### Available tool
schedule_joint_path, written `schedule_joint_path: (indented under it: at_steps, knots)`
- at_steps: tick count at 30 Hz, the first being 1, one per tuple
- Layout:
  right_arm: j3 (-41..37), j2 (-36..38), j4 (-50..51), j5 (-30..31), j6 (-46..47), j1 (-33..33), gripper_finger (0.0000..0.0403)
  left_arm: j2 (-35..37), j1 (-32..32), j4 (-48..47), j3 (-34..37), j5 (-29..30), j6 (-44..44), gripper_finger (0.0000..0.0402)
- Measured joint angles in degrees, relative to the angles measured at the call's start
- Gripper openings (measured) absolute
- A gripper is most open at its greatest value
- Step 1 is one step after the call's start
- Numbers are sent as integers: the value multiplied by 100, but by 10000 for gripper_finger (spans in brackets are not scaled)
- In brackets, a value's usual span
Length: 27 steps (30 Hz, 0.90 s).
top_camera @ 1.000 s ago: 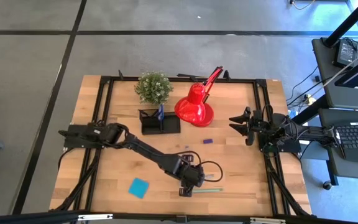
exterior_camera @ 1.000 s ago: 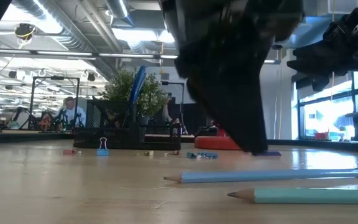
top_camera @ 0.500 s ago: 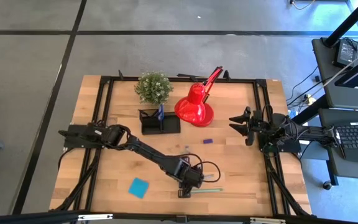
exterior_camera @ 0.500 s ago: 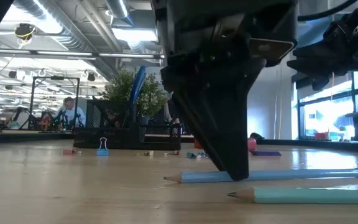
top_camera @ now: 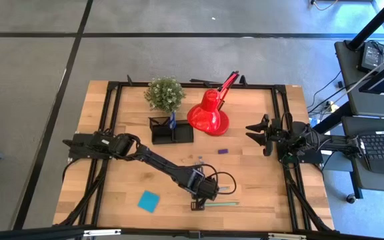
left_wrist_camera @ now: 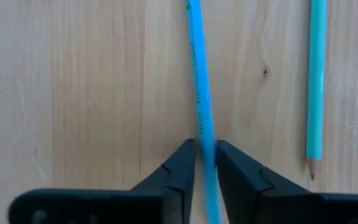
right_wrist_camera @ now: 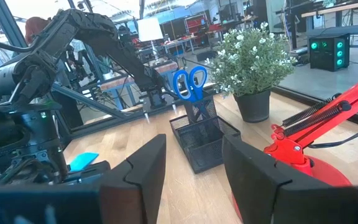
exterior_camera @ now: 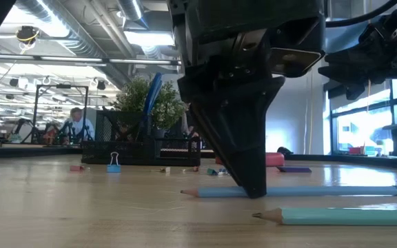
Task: Pick and place office supplies into organizer
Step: Put the blue pencil into the black desk organizer
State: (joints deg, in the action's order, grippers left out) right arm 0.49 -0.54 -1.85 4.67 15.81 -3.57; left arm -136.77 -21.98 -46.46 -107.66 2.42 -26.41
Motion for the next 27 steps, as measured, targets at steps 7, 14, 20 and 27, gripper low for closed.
schedule_joint_path:
  at_steps: [7, 14, 20, 27]
  knots:
    - [0, 0, 0, 2, 1, 2, 162, 0, 4, -21, 0, 69, 70, 11]
    - [0, 0, 0, -1, 29, 1, 162, 1, 75, -158, -4, -118, -30, 9]
    - [234, -132, 527, -625, -240, 3, 162, 4, 138, -165, -4, -175, 78, 11]
    - [1273, -991, 1451, -625, -318, 2, 162, 4, 294, -204, -4, -524, 85, 10]
